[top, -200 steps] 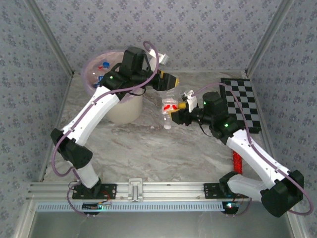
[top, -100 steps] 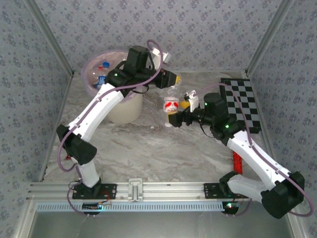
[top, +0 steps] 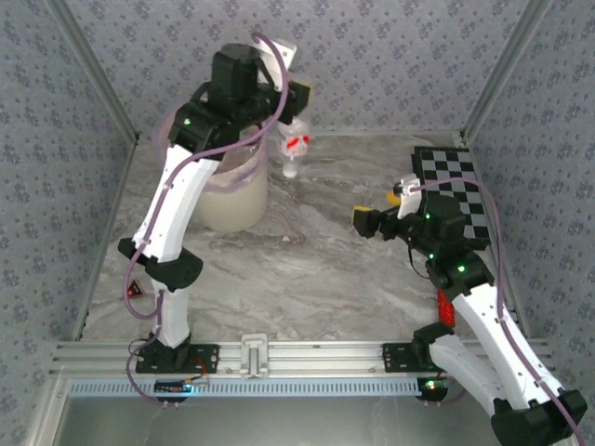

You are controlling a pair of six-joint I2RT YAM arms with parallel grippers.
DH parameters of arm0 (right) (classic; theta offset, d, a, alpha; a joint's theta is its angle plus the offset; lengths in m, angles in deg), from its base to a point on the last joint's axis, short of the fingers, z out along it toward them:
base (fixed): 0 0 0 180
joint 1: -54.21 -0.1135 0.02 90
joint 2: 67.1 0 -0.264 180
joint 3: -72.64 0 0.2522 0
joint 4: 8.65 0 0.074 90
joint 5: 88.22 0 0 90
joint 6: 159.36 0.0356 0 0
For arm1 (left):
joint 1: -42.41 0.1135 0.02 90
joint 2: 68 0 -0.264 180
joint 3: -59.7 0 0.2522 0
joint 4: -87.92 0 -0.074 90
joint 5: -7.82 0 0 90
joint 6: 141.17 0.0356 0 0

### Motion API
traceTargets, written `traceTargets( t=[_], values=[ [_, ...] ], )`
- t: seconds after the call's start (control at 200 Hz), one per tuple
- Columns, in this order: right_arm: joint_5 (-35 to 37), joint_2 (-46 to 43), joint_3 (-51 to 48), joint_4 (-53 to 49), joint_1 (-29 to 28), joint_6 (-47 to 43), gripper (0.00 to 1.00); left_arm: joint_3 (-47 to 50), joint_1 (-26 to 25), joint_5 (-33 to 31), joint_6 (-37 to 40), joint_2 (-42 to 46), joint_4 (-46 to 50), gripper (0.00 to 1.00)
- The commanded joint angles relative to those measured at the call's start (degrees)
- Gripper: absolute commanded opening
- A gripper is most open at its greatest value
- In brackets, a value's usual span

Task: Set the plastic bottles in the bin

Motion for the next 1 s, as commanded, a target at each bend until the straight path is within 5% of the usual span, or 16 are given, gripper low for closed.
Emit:
traceTargets(
  t=[0.0, 0.205, 0.555, 0.89, 0.995],
  values=[
    [1.9, 0.5, -1.3, -1.9, 0.2, 1.9, 1.00, -1.6, 0.4, -12.8, 3.4, 1.7, -2.8, 0.01],
    [3.2, 1.0, -1.2, -3.3, 0.3, 0.4, 1.00, 11.9, 1.3, -13.2, 3.5, 11.6, -18.3, 0.00],
    [2.1, 2.9, -1.9, -2.6, 0.4, 0.0, 1.00, 21.9, 8.7, -20.5, 9.4, 16.2, -27.5, 0.00],
    [1.7, 4.0, -1.8, -2.1, 0.5, 0.1, 1.00, -1.4, 9.7, -22.8, 15.2, 1.1, 5.8, 0.00],
    [1.2, 5.3, -1.0, -2.2, 0.4, 0.1, 1.00, -1.7, 9.5, -23.3, 14.1, -1.1, 10.3, 0.00]
  ],
)
